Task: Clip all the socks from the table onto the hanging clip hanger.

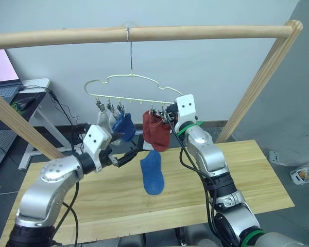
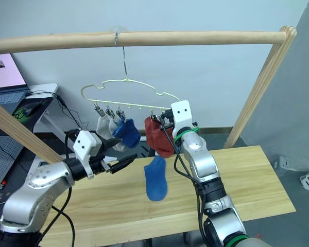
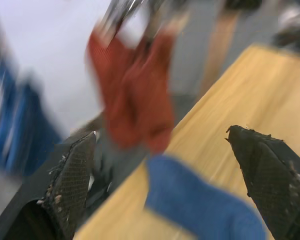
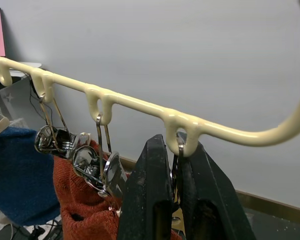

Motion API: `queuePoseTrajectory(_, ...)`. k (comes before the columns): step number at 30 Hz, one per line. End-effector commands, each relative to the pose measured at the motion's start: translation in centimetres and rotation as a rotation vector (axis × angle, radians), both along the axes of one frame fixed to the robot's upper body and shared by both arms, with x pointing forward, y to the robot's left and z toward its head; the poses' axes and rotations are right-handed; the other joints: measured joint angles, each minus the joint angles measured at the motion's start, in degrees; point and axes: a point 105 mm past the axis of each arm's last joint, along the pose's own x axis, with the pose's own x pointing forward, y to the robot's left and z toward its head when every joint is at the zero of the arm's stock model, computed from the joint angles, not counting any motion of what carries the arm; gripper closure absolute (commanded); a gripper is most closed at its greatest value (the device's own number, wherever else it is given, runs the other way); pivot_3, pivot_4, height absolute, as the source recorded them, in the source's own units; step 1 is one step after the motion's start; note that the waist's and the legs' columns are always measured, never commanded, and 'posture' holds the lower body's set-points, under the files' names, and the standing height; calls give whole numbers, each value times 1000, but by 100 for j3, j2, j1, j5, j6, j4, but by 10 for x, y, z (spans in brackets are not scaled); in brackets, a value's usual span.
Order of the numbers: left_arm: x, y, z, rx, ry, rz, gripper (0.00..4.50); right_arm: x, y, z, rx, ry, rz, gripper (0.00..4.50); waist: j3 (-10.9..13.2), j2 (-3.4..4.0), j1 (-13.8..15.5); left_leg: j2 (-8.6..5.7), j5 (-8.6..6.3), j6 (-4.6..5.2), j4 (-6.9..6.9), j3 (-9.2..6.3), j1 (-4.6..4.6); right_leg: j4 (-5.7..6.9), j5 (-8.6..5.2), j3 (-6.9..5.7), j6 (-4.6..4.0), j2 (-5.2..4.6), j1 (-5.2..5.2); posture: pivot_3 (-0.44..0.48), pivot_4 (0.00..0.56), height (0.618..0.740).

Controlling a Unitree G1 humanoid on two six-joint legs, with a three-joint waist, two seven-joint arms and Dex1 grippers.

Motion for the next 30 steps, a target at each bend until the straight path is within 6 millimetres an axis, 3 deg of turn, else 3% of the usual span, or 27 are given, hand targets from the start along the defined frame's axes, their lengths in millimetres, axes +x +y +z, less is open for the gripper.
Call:
queuePoseTrajectory(1,5,-14,-18,-24,15,38,0,-3,3,28,40,-81,7,4493,2,3,19,0,0,0,0,0,0,0,0,-1,0,-4,1,-42,144,740)
queuePoseTrajectory(6,16,-40,-49,-39,88,12,0,-5,0,30,32,-79,3,4493,13,14,10,-9,0,1,1,2,-1,-4,0,-3,0,-5,5,-69,159,740)
queuePoseTrajectory(17,57,-59,-100,24,178,99,0,-4,-3,33,18,-85,-3,4493,17,22,-36,-11,-1,2,-4,0,-3,-10,0,-6,0,-3,4,-111,160,740)
queuePoseTrajectory(24,60,-63,-123,46,260,119,0,-6,-3,33,19,-79,0,4493,18,22,-138,-10,-1,2,-3,-7,-7,-10,0,-7,2,-7,5,-123,168,740)
queuePoseTrajectory(30,52,-68,-137,66,309,94,1797,-7,-2,32,18,-75,1,4500,19,23,-166,-10,-1,2,-4,-13,-9,-12,0,-7,2,-6,6,-131,170,740)
